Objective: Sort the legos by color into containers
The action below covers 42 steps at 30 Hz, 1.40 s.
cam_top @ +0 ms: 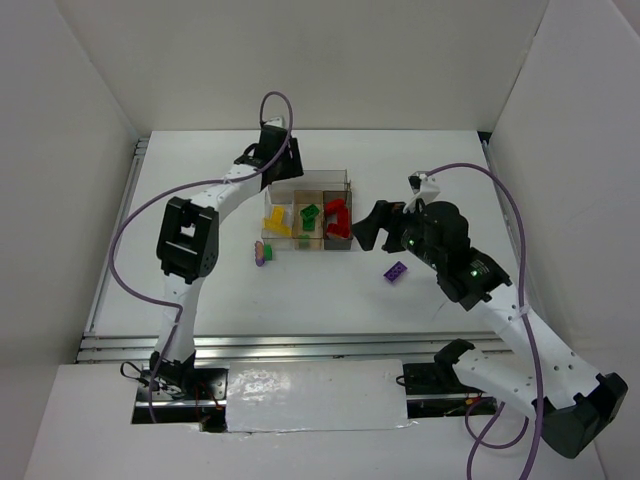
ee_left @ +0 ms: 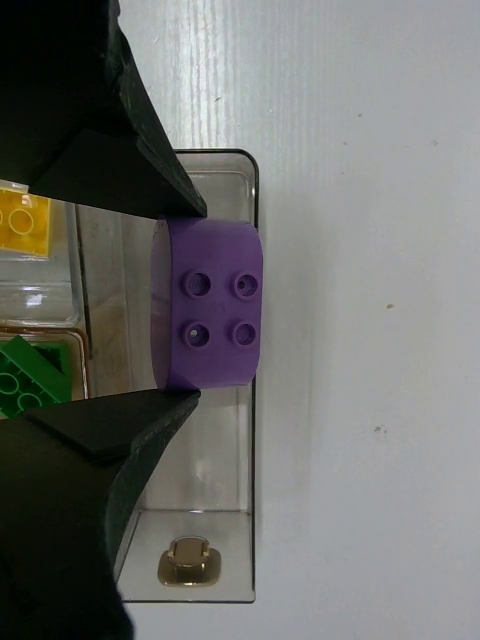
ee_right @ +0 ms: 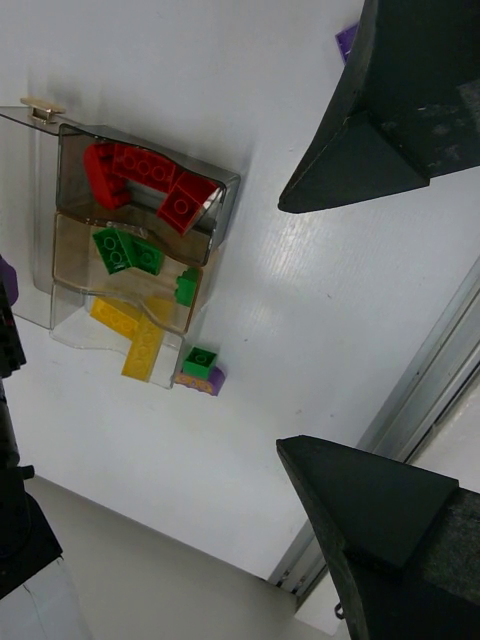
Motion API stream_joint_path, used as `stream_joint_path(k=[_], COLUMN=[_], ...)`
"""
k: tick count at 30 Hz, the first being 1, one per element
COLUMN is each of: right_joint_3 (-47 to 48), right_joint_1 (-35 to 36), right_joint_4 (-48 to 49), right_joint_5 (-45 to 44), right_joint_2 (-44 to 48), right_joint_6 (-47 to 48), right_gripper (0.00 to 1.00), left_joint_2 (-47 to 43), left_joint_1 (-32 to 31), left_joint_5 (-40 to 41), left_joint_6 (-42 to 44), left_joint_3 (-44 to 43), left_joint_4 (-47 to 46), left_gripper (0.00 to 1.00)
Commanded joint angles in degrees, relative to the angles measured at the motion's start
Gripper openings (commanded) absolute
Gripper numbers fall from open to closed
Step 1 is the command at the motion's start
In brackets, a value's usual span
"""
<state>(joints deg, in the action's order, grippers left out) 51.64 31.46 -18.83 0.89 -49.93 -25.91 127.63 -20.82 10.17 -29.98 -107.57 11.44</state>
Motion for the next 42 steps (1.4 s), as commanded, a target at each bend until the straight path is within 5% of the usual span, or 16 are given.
stream_joint_path(k=[1, 5, 7, 8, 12, 14, 18, 24, 26, 28, 30, 32, 33, 36, 42], right_joint_3=[-0.04, -0.31, -0.22, -0.05, -0.22, -0.22, -0.13, -0.48, -0.92, -1.54, -1.8, -1.8, -1.98, -2.59, -3.12], right_joint_1=[-0.44, -0.35, -0.26, -0.35, -0.35, -0.44, -0.44, -0.44, -0.26, -0.26, -0.26, -0.26, -0.09, -0.09, -0.09], right_joint_4=[0.64, 0.72, 0.64, 0.64, 0.64, 0.64, 0.81, 1.51, 1.78, 2.13, 2.13, 1.96, 2.04, 2.31, 2.4], right_joint_5=[0.35, 0.17, 0.26, 0.43, 0.61, 0.52, 0.87, 2.8, 3.95, 4.74, 5.09, 5.97, 6.06, 6.23, 6.85], right_joint_2=[-0.52, -0.43, -0.52, -0.6, -0.87, -1.04, -1.92, -2.45, -2.8, -3.06, -3.24, -3.16, -2.98, -2.54, -2.1], right_joint_6=[0.51, 0.51, 0.51, 0.42, 0.51, 0.51, 0.6, 0.6, 0.6, 0.51, 0.42, 0.6, 0.6, 0.34, -0.19], right_gripper=[1.0, 1.0, 1.0, 1.0, 1.0, 1.0, 1.0, 1.0, 1.0, 1.0, 1.0, 1.0, 1.0, 1.0, 1.0], left_joint_2=[-3.62, -4.93, -5.73, -6.25, -7.75, -10.46, -16.88, -24.61, -28.74, -32.52, -35.77, -37.54, -39.02, -40.0, -36.32], left_joint_1=[-0.8, -1.33, -1.42, -1.42, -1.59, -1.68, -1.68, -1.68, -1.68, -1.77, -1.86, -1.86, -1.77, -1.77, -1.33], left_joint_5=[0.11, -0.15, -0.33, -0.24, 0.55, 0.64, 2.13, 9.77, 10.04, 8.56, 8.02, 6.97, 5.66, 2.14, 0.2], left_joint_6=[1.15, 1.41, 1.41, 1.33, 1.33, 1.76, 2.46, -0.69, -2.89, -4.64, -6.05, -6.15, -5.45, -4.22, -3.68], left_joint_3=[0.43, 2.71, 4.29, 4.38, 4.29, 5.35, 10.26, 16.49, 23.59, 28.53, 35.04, 39.43, 40.5, 42.62, 41.92], left_joint_4=[-1.95, -2.83, -4.41, -4.41, -3.44, -3.88, -6.25, 4.64, 7.01, 7.1, 6.4, 6.23, 5.01, 3.24, 2.18], left_gripper=[0.23, 0.37, 0.49, 0.63, 0.82, 0.99, 0.99, 0.98, 0.86, 0.49, 0.36, 0.42, 0.59, 0.75, 0.67])
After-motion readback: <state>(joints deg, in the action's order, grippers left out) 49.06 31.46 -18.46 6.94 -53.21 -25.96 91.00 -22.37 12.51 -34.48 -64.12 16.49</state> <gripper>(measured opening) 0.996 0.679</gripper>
